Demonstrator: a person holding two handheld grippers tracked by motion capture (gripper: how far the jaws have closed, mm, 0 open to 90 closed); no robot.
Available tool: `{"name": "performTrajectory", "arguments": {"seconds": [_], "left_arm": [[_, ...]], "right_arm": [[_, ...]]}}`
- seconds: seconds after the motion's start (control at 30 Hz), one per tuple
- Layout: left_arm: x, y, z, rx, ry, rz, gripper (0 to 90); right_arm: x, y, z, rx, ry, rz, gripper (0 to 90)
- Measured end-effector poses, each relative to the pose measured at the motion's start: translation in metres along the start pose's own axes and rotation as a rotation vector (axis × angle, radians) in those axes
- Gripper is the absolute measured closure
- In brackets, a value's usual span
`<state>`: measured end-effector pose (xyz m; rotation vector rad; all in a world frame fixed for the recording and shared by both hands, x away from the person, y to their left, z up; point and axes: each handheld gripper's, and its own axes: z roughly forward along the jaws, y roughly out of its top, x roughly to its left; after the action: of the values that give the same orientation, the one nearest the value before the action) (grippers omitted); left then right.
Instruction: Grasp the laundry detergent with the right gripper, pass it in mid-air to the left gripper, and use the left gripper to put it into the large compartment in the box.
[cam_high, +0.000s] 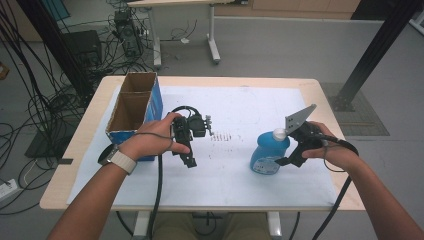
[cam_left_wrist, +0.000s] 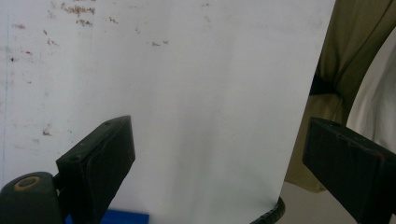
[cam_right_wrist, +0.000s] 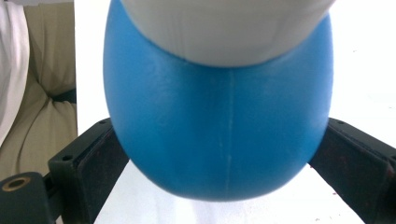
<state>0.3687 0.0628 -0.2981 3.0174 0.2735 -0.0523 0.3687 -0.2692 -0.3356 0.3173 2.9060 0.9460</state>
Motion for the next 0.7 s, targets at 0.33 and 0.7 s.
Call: {"name": "performTrajectory", "arguments": {"seconds": [0.33, 0.7], "left_arm": [[-0.0001, -0.0007, 0.0, -0.004, 0.002, -0.001, 9.7], [-0.0005, -0.0012, 0.0001, -0.009, 0.003, -0.008, 9.7]], "right_arm": [[0.0001, 0.0009, -0.0009, 0.0, -0.002, -0.003, 6.4], [0.0004, 0.001, -0.0006, -0.002, -0.002, -0.003, 6.4]]}}
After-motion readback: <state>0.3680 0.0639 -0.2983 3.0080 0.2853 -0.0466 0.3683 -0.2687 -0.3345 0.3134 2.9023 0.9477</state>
